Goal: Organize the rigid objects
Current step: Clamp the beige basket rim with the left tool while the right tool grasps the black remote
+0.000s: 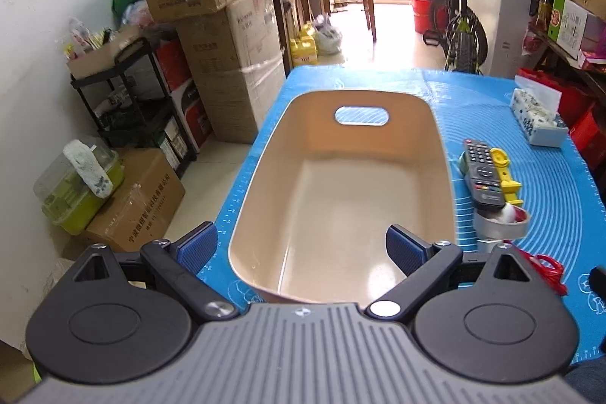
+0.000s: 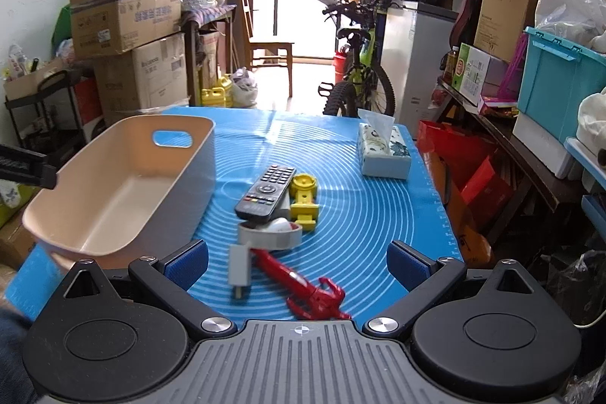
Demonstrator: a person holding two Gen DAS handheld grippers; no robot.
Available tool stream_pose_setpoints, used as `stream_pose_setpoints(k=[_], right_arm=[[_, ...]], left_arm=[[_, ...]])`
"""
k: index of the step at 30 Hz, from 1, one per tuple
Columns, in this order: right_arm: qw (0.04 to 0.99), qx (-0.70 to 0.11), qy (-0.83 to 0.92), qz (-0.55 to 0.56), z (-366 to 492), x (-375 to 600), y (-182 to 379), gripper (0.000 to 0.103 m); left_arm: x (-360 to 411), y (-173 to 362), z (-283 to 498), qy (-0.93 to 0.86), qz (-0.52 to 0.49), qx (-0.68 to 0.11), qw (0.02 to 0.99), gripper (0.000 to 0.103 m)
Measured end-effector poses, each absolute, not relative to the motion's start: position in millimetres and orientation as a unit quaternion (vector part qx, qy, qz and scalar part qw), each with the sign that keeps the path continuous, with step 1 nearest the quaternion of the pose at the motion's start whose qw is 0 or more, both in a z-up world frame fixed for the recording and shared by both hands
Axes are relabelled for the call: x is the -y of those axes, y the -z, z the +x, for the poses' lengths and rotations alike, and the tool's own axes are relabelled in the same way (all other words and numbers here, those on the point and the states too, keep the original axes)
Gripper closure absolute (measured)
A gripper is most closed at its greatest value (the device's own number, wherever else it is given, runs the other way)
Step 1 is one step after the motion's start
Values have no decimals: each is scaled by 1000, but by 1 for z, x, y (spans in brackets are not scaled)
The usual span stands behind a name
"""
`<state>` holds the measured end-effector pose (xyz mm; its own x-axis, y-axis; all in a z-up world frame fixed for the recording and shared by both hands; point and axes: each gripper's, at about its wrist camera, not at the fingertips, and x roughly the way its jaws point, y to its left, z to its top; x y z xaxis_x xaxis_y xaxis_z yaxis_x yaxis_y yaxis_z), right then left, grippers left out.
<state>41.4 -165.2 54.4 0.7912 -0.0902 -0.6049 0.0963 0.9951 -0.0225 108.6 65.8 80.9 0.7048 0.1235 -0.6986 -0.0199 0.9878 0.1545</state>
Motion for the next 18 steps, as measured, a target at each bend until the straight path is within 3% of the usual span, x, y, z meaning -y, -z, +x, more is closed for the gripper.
stream_pose_setpoints(k=[8,14,18], right_arm=[[931,-358,69,-3,96,170,-22,5],[917,-392,68,-5,129,175,8,7],[909,-412,60,-3,147,172,22,8]], left_arm=[[-94,-64,166,-36,90,-405,909,8],[-118,-46,199,-35,53,-431,900,9],[-131,-26,210,-46,53,-455,888,16]])
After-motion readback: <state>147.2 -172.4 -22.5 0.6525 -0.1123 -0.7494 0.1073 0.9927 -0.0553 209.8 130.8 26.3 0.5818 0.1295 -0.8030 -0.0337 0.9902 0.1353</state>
